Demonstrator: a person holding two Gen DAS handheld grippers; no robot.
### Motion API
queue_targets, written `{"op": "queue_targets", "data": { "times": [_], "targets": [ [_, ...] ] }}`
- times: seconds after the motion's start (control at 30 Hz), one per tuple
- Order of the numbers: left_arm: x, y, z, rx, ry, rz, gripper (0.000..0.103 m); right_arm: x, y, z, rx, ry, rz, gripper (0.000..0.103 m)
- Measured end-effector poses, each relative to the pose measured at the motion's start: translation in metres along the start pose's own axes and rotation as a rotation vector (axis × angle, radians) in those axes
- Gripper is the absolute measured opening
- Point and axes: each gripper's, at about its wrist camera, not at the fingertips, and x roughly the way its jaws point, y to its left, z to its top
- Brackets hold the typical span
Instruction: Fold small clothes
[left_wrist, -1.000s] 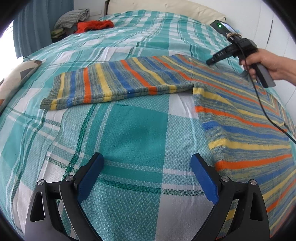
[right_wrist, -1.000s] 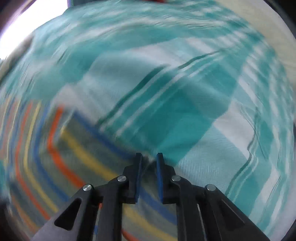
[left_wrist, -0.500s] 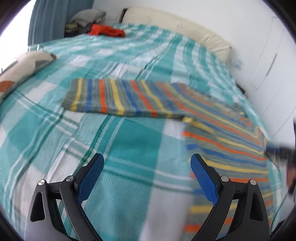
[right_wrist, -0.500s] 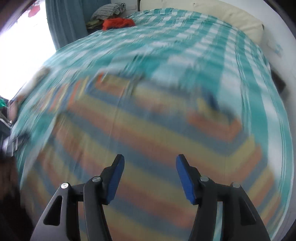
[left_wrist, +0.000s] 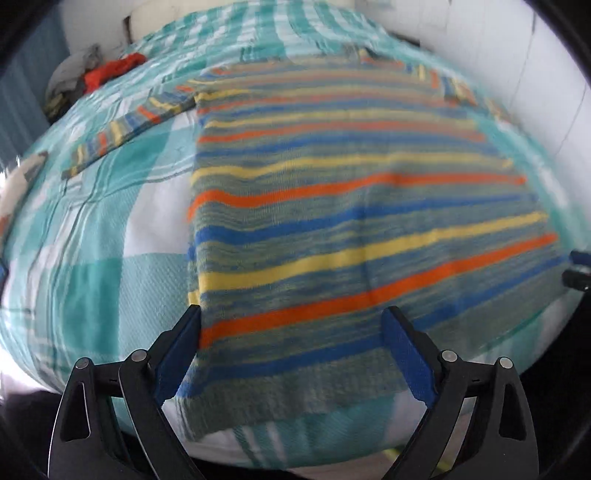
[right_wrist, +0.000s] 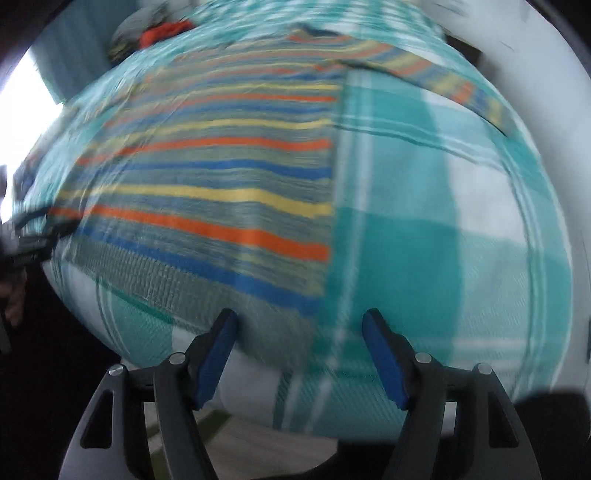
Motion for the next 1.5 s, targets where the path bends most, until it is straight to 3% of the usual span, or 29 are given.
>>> {"op": "queue_targets", "data": {
  "times": [0.07,0.17,0.23,0.5,0.67,0.9,1.4,1.5],
  "targets": [
    [-0.011,0.007,-0.001,-0.057,-0.052,-0.014,0.096,-0.018,-0.011,0.002,0.071,-0.111,0.007,0.07],
    [-0.016,0.015,0.005,-0.091,-0.103,0.026,0.096,-0.035,-0.02,0.008,0.128,-0.279,-0.022,0.072],
    [-0.011,0.013,0.011,-0.084,-0.109,0.058,0.096,-0.034,-0.022,0.013,0.141,-0.334,-0.055,0.073],
    [0.008,0.011,0.009,-0.079,-0.042,0.082,0.096,-0.021,-0.027,0.008,0.161,-0.293,-0.019,0.073],
    [0.006,0.009,0.01,-0.069,-0.052,0.084,0.096,-0.02,-0.027,0.002,0.183,-0.294,-0.021,0.073],
    [0.018,0.018,0.008,-0.114,0.01,0.087,0.097,-0.016,-0.028,0.002,0.193,-0.281,-0.028,0.073],
    [0.022,0.017,0.007,-0.113,0.016,0.095,0.101,-0.01,-0.026,0.001,0.186,-0.261,-0.025,0.073],
    [0.016,0.021,0.009,-0.126,-0.002,0.067,0.1,-0.009,-0.025,0.001,0.188,-0.256,-0.014,0.073]
  ]
}}
